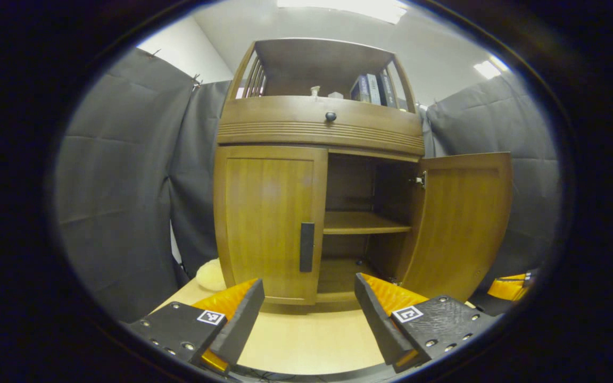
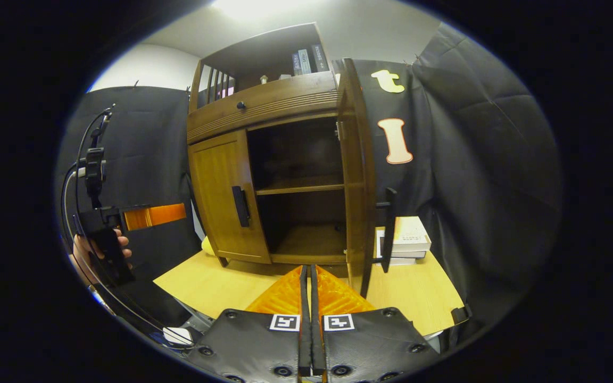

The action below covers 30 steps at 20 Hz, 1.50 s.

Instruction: Open the right door of the double-door shoe cabinet with the right hand, and open the left door with the left hand.

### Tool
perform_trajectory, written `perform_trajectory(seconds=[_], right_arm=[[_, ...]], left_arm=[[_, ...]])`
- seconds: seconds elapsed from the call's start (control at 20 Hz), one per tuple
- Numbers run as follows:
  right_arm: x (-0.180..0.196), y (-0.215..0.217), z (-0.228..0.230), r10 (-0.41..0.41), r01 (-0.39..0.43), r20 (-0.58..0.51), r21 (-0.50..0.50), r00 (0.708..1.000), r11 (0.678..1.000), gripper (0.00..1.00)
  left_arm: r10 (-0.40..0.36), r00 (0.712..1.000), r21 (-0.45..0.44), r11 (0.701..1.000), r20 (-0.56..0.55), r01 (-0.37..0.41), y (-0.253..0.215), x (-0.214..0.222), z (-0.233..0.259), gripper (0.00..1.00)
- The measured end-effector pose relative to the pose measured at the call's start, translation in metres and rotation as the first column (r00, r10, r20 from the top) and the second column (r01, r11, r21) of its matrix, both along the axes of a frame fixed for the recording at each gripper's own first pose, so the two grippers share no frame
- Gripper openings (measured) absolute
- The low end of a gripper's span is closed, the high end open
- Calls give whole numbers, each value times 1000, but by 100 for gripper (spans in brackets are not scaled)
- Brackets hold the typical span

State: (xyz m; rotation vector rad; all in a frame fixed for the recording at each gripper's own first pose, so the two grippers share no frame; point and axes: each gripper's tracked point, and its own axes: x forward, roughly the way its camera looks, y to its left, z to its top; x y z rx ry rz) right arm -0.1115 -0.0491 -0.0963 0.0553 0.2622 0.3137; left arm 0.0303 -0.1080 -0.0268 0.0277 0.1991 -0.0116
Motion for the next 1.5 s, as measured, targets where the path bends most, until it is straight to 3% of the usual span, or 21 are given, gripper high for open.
perform_trajectory(seconds=[0.25,0.35,0.4,0.75,1.1,1.2,1.35,1.5], right_arm=[[41,37,10,-51,51,14,-1,999,999,0],[57,50,7,-87,87,1,-20,996,996,18],[62,53,8,-107,107,5,-27,994,994,18],[83,76,0,-188,186,-15,-54,982,981,97],[87,86,-9,-286,283,-26,-73,958,956,94],[85,87,-12,-306,303,-28,-83,952,949,98],[85,83,-12,-343,339,-24,-106,939,935,94],[84,80,-12,-370,366,-14,-117,929,923,97]], left_arm=[[-32,999,-16,999,32,33,26,44,-1,100],[-50,998,-25,998,30,50,32,67,-7,100],[-60,998,-28,998,35,61,35,80,-9,100],[-142,989,-40,989,31,144,49,156,-30,100],[-230,973,-57,971,18,231,29,212,-50,100],[-246,969,-47,968,25,247,24,219,-52,100],[-196,980,-8,981,19,196,27,239,-57,100],[-188,982,-59,981,-21,186,21,249,-76,100]])
